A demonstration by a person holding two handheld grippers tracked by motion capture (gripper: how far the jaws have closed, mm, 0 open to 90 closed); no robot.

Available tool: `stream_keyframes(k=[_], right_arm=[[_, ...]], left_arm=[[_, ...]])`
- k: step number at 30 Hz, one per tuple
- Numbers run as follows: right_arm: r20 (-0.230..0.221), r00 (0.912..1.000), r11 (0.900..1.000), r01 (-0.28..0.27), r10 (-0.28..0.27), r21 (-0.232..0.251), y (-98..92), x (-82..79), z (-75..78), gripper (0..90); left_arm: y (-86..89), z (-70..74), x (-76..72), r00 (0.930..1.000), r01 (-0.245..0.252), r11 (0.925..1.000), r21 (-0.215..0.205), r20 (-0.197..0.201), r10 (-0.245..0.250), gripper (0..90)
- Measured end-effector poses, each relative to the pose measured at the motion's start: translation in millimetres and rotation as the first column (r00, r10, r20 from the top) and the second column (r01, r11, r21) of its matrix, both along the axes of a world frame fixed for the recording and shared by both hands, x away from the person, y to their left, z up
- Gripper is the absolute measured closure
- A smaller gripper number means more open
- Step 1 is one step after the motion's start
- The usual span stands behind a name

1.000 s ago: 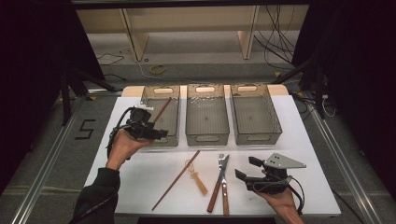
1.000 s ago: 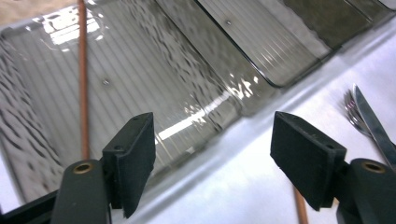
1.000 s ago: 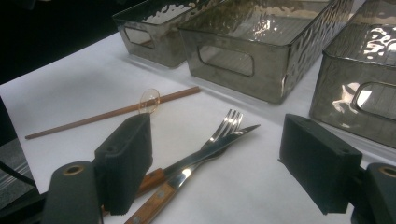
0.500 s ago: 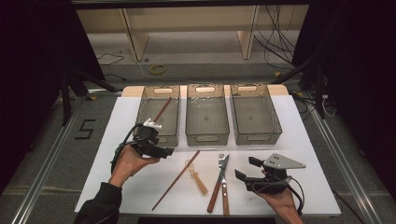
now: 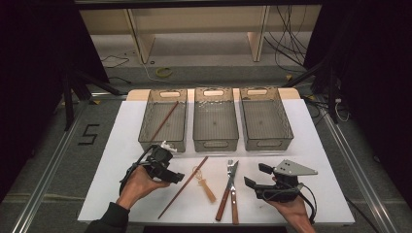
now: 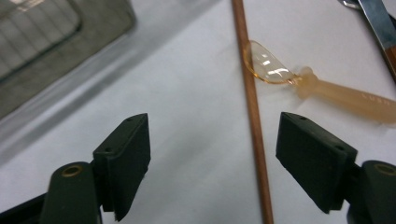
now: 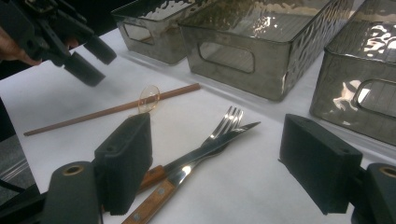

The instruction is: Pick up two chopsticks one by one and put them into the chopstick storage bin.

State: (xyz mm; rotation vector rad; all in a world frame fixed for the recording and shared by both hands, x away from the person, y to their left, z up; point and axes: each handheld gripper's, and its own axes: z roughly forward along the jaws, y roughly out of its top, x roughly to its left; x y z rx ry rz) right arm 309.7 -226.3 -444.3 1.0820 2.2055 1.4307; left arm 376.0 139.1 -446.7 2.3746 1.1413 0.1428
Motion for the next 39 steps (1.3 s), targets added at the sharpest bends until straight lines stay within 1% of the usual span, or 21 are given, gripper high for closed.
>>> stream_keyframes(k=[3,9,10,12,15,16,17,19,21,22,23,25,26,28,37,39], right_arm=[[0.000,1.0000,1.000,0.000,0.000,0.001,-0.1,0.0,0.0,26.2],[-0.001,1.0000,1.000,-0.001,0.001,0.003,-0.1,0.0,0.0,26.2],[-0.001,1.0000,1.000,-0.001,0.001,0.004,-0.1,0.1,-0.1,26.2],[-0.002,1.0000,1.000,-0.002,0.002,0.003,0.1,-0.1,0.0,26.2],[-0.003,1.0000,1.000,-0.003,0.003,0.002,0.2,-0.1,-0.1,26.2],[-0.003,1.0000,1.000,-0.003,0.003,0.000,0.2,-0.1,-0.2,26.2],[-0.004,1.0000,1.000,-0.004,0.004,0.001,0.3,-0.1,-0.2,26.2],[-0.002,1.0000,1.000,-0.005,0.005,0.000,0.3,-0.1,-0.1,26.2],[-0.004,1.0000,1.000,-0.005,0.005,0.001,0.2,0.0,-0.2,26.2],[-0.003,1.0000,1.000,-0.004,0.004,0.000,0.3,0.0,-0.2,26.3],[-0.003,1.0000,1.000,-0.005,0.005,0.000,0.4,-0.1,-0.1,26.2],[-0.003,1.0000,1.000,-0.006,0.006,0.000,0.5,-0.2,-0.1,26.2],[-0.003,1.0000,1.000,-0.006,0.006,0.000,0.5,-0.1,-0.1,26.2],[-0.003,1.0000,1.000,-0.006,0.006,0.000,0.4,-0.1,0.0,26.3],[-0.001,1.0000,1.000,-0.005,0.005,0.000,0.5,-0.2,0.2,26.3],[-0.002,1.0000,1.000,-0.005,0.005,-0.001,0.6,-0.4,0.3,26.3]], left_arm=[[-4.9,-4.8,-3.3,0.9998,0.013,0.9998,0.015,-0.015,-0.013,28.2],[-14.4,-11.7,-10.1,0.9986,0.044,0.9985,0.034,-0.030,-0.043,34.8],[-16.0,-12.3,-10.9,0.9981,0.053,0.9976,0.044,-0.034,-0.051,36.3],[-18.5,-14.3,-11.6,0.9971,0.068,0.9964,0.051,-0.038,-0.066,39.9],[-22.6,-17.5,-12.6,0.9954,0.081,0.9950,0.058,-0.057,-0.077,46.6],[-24.2,-18.3,-12.9,0.9953,0.081,0.9948,0.061,-0.058,-0.078,47.8],[-25.1,-18.5,-12.8,0.9944,0.091,0.9933,0.072,-0.060,-0.087,49.8],[-27.4,-20.1,-13.1,0.9931,0.099,0.9923,0.075,-0.071,-0.093,54.2],[-28.8,-21.9,-12.8,0.9914,0.110,0.9902,0.086,-0.081,-0.103,57.8],[-29.2,-21.8,-12.5,0.9905,0.119,0.9878,0.100,-0.081,-0.111,59.1],[-29.7,-21.5,-12.8,0.9911,0.119,0.9870,0.109,-0.074,-0.111,61.2],[-30.0,-21.4,-12.9,0.9902,0.127,0.9857,0.111,-0.071,-0.120,65.0],[-31.0,-21.9,-13.7,0.9909,0.126,0.9848,0.119,-0.063,-0.119,66.1],[-33.1,-22.0,-14.8,0.9905,0.135,0.9801,0.145,-0.043,-0.130,69.5],[-32.4,-22.7,-14.9,0.9896,0.143,0.9796,0.141,-0.032,-0.140,80.9],[-30.8,-22.7,-14.0,0.9888,0.148,0.9798,0.134,-0.037,-0.145,83.0]])
